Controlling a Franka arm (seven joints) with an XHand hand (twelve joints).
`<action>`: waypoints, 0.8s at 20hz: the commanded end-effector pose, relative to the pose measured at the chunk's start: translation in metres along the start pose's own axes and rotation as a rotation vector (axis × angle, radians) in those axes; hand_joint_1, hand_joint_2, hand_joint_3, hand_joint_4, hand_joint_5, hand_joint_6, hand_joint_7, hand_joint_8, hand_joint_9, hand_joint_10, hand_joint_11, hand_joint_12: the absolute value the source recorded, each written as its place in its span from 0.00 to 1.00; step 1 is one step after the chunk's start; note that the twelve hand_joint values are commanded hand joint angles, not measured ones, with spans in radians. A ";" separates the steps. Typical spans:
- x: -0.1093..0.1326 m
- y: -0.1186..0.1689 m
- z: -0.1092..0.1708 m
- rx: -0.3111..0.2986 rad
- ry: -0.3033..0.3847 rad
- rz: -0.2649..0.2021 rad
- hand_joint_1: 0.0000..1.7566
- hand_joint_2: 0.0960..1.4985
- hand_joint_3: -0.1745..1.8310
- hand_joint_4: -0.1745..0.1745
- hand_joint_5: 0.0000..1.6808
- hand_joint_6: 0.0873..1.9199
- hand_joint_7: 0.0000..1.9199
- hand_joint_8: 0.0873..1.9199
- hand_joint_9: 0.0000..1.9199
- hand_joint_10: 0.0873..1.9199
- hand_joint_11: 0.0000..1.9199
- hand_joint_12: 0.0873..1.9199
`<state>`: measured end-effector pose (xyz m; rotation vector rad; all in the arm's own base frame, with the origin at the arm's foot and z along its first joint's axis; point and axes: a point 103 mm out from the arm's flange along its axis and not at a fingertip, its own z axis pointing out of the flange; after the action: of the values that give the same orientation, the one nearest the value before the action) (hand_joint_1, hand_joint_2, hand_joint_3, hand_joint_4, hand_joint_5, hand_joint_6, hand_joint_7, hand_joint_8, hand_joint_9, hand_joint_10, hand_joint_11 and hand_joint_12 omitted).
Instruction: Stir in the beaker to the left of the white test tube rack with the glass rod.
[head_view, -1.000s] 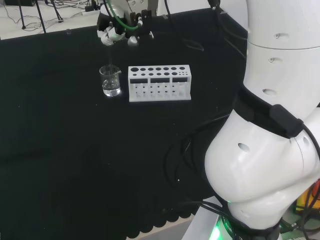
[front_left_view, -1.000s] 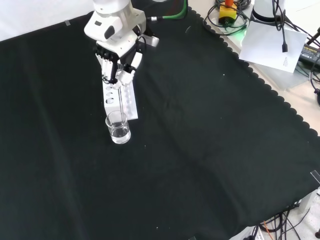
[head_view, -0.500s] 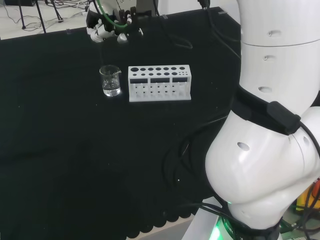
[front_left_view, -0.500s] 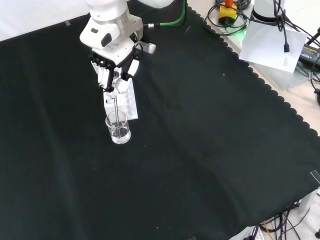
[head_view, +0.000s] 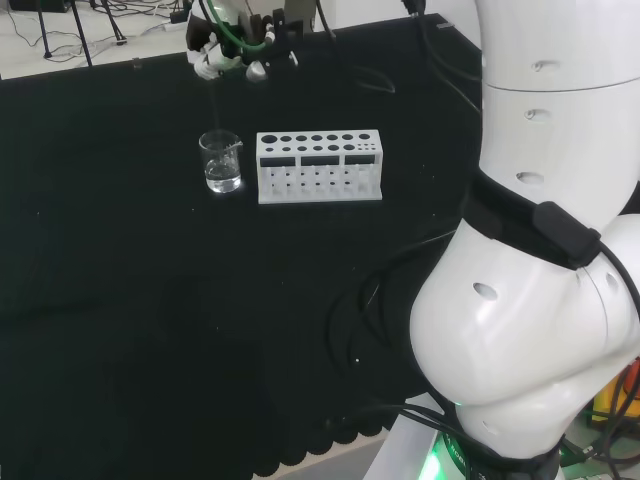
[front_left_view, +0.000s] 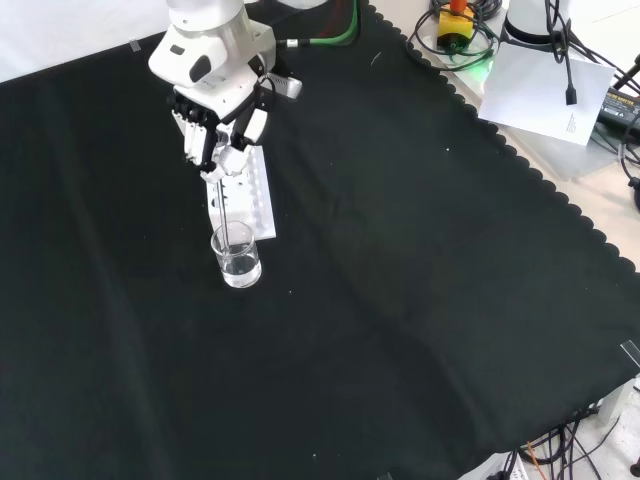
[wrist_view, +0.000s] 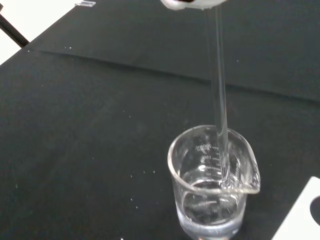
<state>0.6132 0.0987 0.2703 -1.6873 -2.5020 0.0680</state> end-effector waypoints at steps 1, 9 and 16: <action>0.004 -0.020 -0.002 0.011 -0.014 0.012 0.72 0.74 0.09 0.00 0.56 0.36 0.51 0.68 0.82 0.49 0.82 0.41; 0.044 -0.002 -0.002 0.009 -0.018 -0.049 0.72 0.74 0.09 0.00 0.56 0.36 0.51 0.68 0.82 0.49 0.82 0.41; 0.013 0.015 -0.004 0.007 -0.031 -0.010 0.72 0.74 0.09 0.00 0.56 0.36 0.51 0.68 0.81 0.49 0.82 0.41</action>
<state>0.6112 0.1325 0.2767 -1.6505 -2.5480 0.0834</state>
